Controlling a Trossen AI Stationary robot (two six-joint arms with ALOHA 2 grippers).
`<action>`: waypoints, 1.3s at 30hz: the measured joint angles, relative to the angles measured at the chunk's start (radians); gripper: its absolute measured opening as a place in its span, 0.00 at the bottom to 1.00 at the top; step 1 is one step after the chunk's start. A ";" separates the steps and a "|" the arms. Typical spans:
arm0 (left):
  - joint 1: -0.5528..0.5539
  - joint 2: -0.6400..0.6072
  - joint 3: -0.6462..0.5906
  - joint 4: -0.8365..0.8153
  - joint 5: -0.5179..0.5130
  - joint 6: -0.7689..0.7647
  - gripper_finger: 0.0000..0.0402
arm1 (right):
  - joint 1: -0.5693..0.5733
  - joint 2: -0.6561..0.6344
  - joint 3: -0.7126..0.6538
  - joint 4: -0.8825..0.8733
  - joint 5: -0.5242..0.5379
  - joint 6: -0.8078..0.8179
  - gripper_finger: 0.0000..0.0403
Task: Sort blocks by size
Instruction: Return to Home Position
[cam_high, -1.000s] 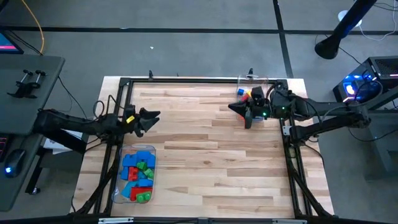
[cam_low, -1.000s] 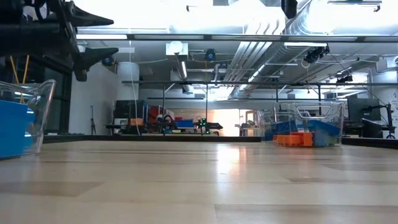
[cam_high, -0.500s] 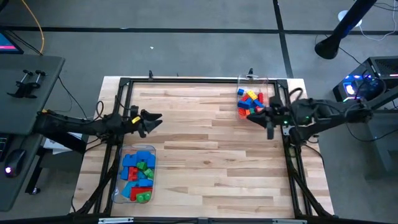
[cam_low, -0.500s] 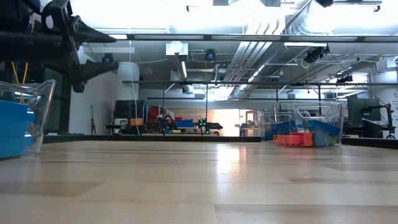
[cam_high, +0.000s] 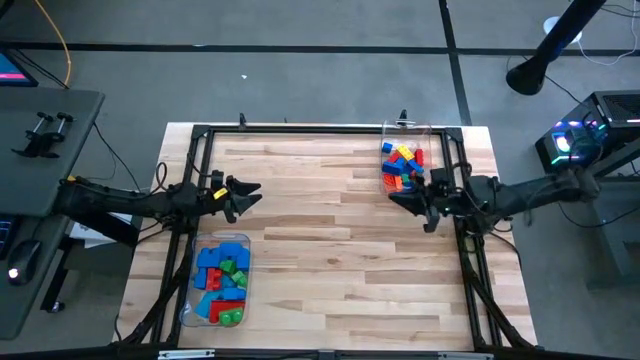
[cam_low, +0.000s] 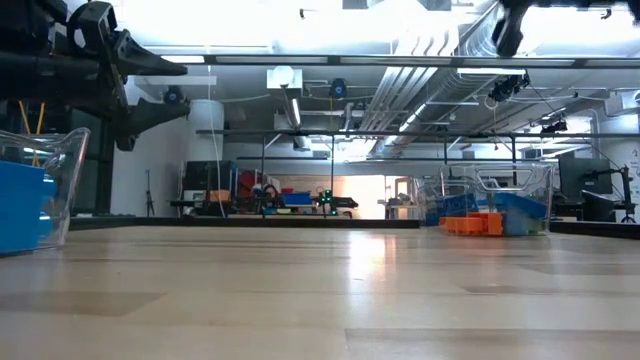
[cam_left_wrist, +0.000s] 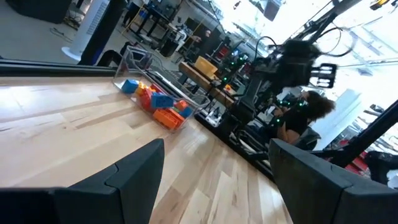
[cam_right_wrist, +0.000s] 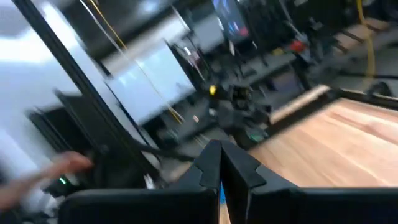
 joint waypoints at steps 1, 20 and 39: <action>0.000 0.000 0.000 0.000 0.000 0.000 0.68 | -0.035 0.000 -0.056 0.095 -0.042 0.013 0.00; 0.000 -0.223 0.000 -0.078 -0.001 0.000 0.68 | -0.341 -0.021 -0.410 0.544 -0.346 -0.053 0.00; 0.000 -0.421 0.001 -0.289 -0.001 0.000 0.68 | -0.341 -0.020 -0.410 0.249 -0.377 -0.106 0.00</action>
